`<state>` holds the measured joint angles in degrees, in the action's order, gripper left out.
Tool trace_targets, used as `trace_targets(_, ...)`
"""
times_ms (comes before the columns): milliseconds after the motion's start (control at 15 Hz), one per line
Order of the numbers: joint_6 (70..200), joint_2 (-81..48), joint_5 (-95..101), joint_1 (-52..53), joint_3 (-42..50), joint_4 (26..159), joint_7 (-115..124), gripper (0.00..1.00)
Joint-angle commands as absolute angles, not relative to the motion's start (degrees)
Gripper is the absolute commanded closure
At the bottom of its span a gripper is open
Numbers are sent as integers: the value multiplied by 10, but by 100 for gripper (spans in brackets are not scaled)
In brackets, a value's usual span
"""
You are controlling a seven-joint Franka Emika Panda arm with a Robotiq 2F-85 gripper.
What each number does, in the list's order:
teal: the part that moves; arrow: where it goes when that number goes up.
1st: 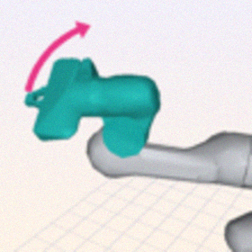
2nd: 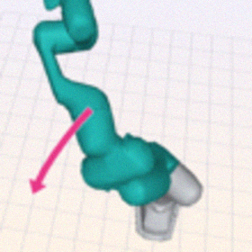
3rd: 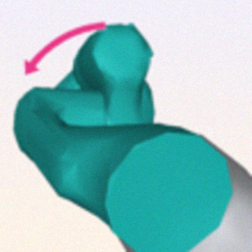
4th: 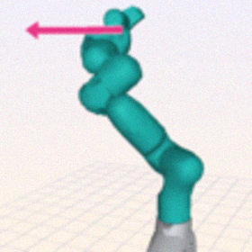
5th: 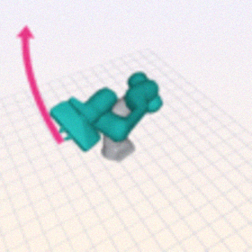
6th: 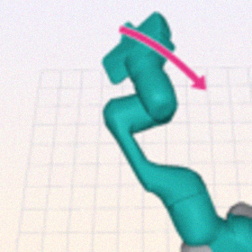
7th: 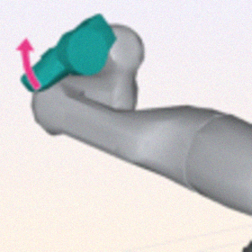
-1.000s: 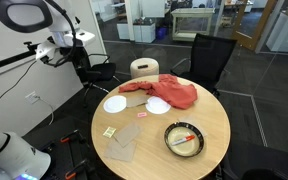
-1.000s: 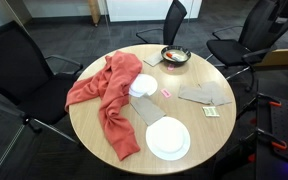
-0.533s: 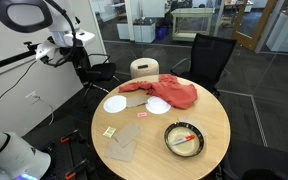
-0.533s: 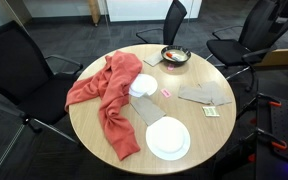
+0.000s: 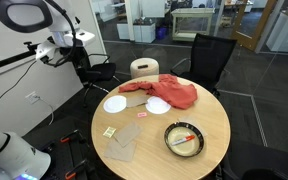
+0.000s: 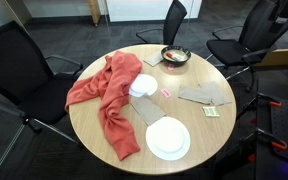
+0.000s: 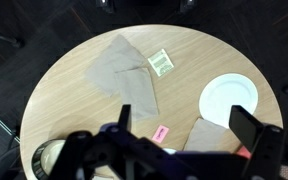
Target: Remove the marker from the ceramic bowl and place it on the table
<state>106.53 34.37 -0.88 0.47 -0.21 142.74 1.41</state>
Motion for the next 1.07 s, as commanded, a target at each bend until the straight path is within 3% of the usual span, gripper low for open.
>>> trace_targets(0, 1076, 331, -2, -4, -4, 1412, 22, 0)
trace_targets(1000, 1137, 106, 49, -63, 50, 1198, 13, 0)
